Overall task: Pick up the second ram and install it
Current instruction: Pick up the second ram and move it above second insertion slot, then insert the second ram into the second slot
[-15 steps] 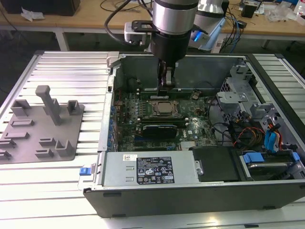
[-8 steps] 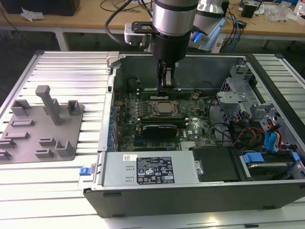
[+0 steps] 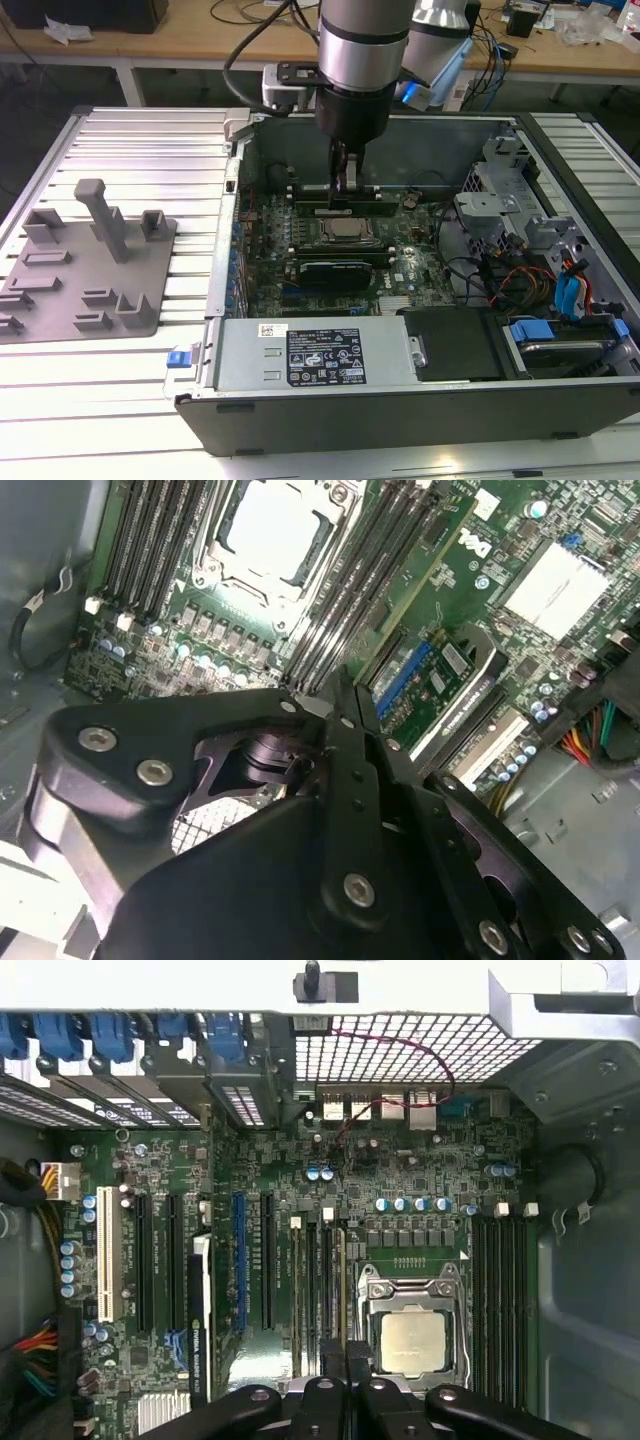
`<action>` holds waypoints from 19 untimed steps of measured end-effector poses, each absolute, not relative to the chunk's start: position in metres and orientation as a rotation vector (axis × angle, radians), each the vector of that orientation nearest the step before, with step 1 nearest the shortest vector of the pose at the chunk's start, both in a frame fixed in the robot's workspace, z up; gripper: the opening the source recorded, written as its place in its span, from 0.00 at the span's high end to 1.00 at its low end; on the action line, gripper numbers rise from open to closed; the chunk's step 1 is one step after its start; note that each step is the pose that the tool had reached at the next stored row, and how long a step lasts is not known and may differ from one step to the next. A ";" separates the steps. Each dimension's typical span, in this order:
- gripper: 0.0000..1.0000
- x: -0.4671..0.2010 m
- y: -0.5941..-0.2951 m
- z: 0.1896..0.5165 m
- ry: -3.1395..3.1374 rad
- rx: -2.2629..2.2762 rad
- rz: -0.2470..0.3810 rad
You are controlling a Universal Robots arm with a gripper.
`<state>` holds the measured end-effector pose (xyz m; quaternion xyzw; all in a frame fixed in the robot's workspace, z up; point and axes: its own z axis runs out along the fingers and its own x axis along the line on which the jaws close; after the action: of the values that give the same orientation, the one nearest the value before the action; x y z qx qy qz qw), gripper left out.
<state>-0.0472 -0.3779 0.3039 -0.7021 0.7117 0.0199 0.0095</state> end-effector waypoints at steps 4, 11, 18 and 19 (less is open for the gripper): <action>0.91 -0.047 -0.373 0.295 2.222 -2.193 0.062; 0.91 -0.047 -0.373 0.295 2.222 -2.193 0.062; 0.91 -0.047 -0.373 0.294 2.222 -2.192 0.063; 0.91 -0.047 -0.373 0.292 2.222 -2.192 0.063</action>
<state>-0.0472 -0.3730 0.2918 -0.7021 0.7117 0.0203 0.0099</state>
